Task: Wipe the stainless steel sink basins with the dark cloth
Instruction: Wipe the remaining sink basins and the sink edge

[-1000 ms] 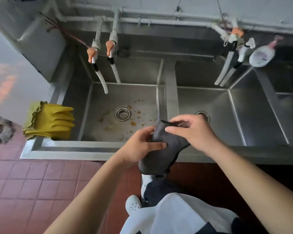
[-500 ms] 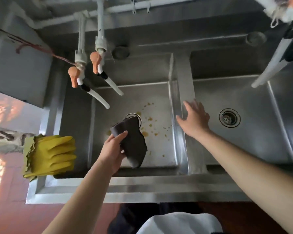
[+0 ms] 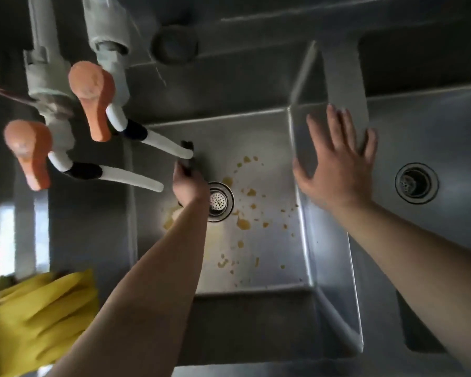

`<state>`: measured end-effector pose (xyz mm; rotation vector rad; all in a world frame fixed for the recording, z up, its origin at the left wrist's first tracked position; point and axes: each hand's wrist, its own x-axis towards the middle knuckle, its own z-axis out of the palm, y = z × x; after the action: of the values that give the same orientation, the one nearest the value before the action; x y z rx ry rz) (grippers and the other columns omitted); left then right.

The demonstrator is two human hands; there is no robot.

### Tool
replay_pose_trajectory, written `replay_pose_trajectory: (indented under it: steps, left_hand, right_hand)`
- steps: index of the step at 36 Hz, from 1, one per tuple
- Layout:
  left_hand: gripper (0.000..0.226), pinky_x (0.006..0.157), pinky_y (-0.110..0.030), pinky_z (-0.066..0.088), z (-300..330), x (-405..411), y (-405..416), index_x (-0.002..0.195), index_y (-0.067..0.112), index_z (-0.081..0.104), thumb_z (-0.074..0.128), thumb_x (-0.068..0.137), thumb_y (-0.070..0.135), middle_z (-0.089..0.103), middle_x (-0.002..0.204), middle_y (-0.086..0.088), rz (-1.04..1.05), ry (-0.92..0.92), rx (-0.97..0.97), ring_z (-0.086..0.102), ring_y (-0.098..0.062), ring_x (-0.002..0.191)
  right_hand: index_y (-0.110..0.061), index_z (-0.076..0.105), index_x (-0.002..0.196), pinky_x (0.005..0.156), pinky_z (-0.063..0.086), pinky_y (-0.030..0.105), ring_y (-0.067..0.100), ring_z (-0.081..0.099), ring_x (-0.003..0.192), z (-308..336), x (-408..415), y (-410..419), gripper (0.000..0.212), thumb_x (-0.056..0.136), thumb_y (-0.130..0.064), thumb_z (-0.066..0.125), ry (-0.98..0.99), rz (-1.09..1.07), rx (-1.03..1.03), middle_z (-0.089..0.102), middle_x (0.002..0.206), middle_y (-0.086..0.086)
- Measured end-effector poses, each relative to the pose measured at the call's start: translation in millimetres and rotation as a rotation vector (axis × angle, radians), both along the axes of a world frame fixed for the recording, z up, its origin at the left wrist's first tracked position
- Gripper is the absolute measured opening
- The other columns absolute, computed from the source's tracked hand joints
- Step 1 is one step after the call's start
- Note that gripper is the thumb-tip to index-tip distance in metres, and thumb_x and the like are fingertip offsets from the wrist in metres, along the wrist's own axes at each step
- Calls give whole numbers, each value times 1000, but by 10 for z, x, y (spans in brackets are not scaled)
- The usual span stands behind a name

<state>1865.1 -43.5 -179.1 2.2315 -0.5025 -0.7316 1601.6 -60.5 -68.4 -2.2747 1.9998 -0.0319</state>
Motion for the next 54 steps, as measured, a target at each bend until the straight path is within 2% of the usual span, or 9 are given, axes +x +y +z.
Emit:
replay_pose_trajectory:
  steps: [3, 6, 20, 23, 32, 37, 44, 48, 54]
  left_hand:
    - [41, 106, -37, 39, -405, -98, -287, 136, 21, 58, 51, 96, 27, 62, 134, -7, -325, -133, 156, 52, -28, 127]
    - [52, 122, -48, 11, -690, -356, -329, 150, 31, 41, 45, 99, 42, 28, 163, 2, -590, -242, 403, 15, -25, 152]
    - [61, 122, -44, -8, -754, -883, 948, 157, 38, 4, 27, 101, 48, -4, 167, 8, -1306, -422, 488, -19, -17, 150]
    - [60, 123, -44, -4, -782, -823, 773, 156, 41, -3, 22, 102, 51, -9, 166, 11, -1255, -425, 524, -13, -19, 153]
    - [61, 121, -47, -6, -848, -780, -980, 158, 37, 10, 33, 101, 43, -1, 168, 5, -604, -254, 493, -8, -26, 154]
    - [62, 120, -46, -8, -829, -1137, -1046, 157, 39, 11, 31, 100, 48, -1, 167, 7, -927, -311, 474, -8, -24, 154]
    - [69, 122, -50, -3, -728, -1259, 226, 158, 35, 12, 16, 90, 48, 3, 168, 5, -1584, -393, 438, -4, -27, 154]
    - [63, 114, -55, 33, -686, -1096, 911, 150, 33, 39, 53, 91, 49, 39, 157, 3, -1729, -458, 412, 35, -27, 146]
    - [60, 115, -54, 27, -699, -779, 855, 150, 36, 39, 39, 91, 48, 36, 159, 5, -1615, -574, 466, 37, -27, 145]
  right_hand:
    - [-26, 20, 155, 118, 7, 62, 23, 7, 153, -26, 19, -21, 81, 85, -58, 43, 9, -27, 3, 10, 166, 5]
    - [-25, 22, 155, 118, 8, 61, 23, 8, 153, -52, 7, -33, 81, 84, -58, 43, 10, -37, -13, 10, 166, 4]
    - [-20, 34, 151, 117, 10, 61, 22, 14, 152, -61, 10, -47, 79, 81, -53, 48, -7, -53, -54, 18, 165, 4]
    - [-19, 36, 150, 117, 9, 61, 22, 13, 153, -46, 14, -45, 78, 81, -52, 49, -19, -52, -48, 18, 165, 4]
    - [-18, 39, 149, 117, 10, 62, 22, 16, 152, -11, 16, -52, 77, 79, -50, 50, -53, -55, -33, 20, 164, 5]
    - [-18, 35, 151, 117, 11, 63, 21, 12, 153, 5, 4, -52, 79, 80, -53, 48, -16, -49, 15, 16, 165, 4]
    - [-18, 40, 148, 116, 11, 63, 22, 16, 152, 6, -5, -60, 77, 79, -52, 51, -29, -51, -2, 21, 164, 5]
    - [-17, 41, 148, 117, 10, 63, 23, 16, 152, -1, -7, -61, 77, 79, -51, 49, -22, -46, 5, 21, 164, 5]
    - [-17, 43, 147, 117, 10, 62, 22, 17, 152, -8, -2, -57, 77, 78, -51, 52, -43, -47, -4, 22, 164, 5]
